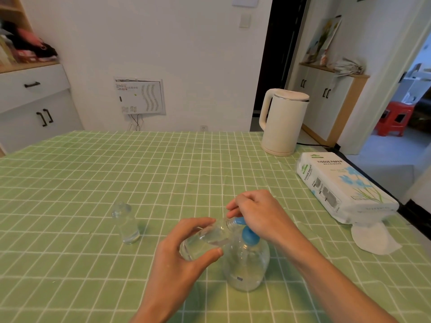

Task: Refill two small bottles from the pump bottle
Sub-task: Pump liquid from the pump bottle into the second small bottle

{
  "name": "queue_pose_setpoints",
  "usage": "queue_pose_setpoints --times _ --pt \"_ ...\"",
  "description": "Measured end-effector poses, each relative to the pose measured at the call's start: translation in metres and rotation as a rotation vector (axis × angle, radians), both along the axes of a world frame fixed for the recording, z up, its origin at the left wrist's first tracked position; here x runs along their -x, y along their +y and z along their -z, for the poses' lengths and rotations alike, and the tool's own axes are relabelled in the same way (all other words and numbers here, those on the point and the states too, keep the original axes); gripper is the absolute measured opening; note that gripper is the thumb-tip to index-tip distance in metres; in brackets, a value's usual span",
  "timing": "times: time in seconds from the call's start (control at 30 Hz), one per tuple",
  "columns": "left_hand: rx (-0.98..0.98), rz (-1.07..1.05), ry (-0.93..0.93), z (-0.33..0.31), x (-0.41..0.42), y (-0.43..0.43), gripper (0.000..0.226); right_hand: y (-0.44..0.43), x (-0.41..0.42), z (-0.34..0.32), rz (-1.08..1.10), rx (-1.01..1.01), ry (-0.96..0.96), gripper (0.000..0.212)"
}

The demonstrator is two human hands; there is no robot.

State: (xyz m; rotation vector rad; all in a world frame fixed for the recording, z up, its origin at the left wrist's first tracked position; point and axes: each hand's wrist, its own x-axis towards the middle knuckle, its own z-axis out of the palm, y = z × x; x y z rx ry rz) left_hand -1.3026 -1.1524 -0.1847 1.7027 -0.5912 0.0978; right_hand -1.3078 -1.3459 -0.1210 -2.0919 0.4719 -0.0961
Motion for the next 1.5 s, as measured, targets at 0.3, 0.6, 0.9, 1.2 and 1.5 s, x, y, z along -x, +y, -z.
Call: queue_pose_setpoints --times 0.3,0.6,0.9,1.2,1.5 --pt "-0.020 -0.001 0.004 -0.001 0.000 0.000 0.050 0.002 -0.001 0.003 -0.008 -0.001 -0.001 0.038" --pt "-0.032 -0.013 0.008 0.005 -0.001 -0.001 0.054 0.005 0.000 0.009 -0.032 0.042 0.032 0.041" --pt "-0.020 0.004 -0.005 0.002 -0.002 0.000 0.052 0.000 -0.001 0.001 -0.051 0.019 -0.077 0.034" --pt "-0.012 0.001 -0.011 0.005 -0.003 -0.002 0.050 0.002 -0.001 0.008 -0.077 -0.068 -0.053 0.046" --pt "-0.019 0.002 -0.023 0.006 -0.002 -0.002 0.056 0.002 0.000 0.009 -0.060 -0.029 -0.071 0.045"
